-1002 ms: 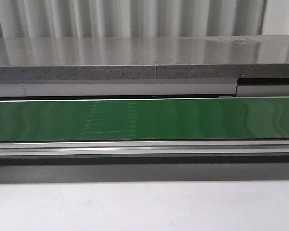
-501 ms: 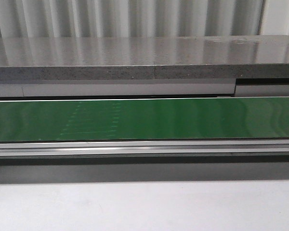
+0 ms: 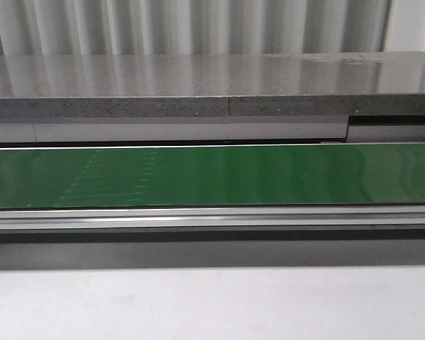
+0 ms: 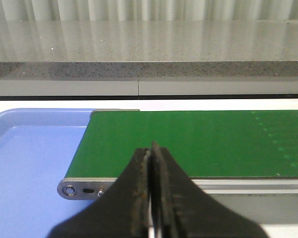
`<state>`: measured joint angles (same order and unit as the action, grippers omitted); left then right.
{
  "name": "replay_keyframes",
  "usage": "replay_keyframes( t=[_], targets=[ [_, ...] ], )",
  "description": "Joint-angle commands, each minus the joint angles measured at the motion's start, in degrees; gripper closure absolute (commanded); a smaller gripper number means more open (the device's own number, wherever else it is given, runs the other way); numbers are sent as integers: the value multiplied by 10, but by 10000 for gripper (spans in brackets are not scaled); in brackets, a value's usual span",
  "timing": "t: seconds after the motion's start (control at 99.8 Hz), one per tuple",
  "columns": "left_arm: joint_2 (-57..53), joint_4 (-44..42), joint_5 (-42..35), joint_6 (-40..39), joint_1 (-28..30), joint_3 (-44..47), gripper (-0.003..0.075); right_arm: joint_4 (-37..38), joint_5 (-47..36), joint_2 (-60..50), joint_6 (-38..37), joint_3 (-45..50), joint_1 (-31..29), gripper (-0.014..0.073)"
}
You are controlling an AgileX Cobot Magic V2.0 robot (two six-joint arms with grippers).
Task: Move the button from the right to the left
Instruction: 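Lift the button and set it upright on the green belt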
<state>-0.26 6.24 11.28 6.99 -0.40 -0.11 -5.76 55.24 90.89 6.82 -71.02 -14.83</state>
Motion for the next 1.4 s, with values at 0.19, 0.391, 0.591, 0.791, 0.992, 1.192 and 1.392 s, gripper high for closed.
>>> replay_keyframes(
  t=[0.19, 0.391, 0.591, 0.791, 0.992, 1.192, 1.392],
  targets=[
    [-20, 3, -43, -4, 0, 14, 740, -4, 5, -2, -3, -14, 1, 408],
    [-20, 3, -43, -4, 0, 14, 740, -4, 4, 16, -3, -14, 1, 260],
    [-20, 3, -43, -4, 0, 14, 740, -27, 2, 13, -2, -14, 1, 12],
    [-20, 3, -43, -4, 0, 14, 740, -29, 1, -11, 13, -14, 14, -5],
    [-20, 3, -43, -4, 0, 14, 740, -25, 3, -59, 44, -14, 75, 344],
    [-20, 3, -43, -4, 0, 14, 740, -24, 3, -106, 44, -1, 117, 661],
    [-20, 3, -43, -4, 0, 14, 740, -24, -29, -180, 44, 51, 144, 660]
  ],
)
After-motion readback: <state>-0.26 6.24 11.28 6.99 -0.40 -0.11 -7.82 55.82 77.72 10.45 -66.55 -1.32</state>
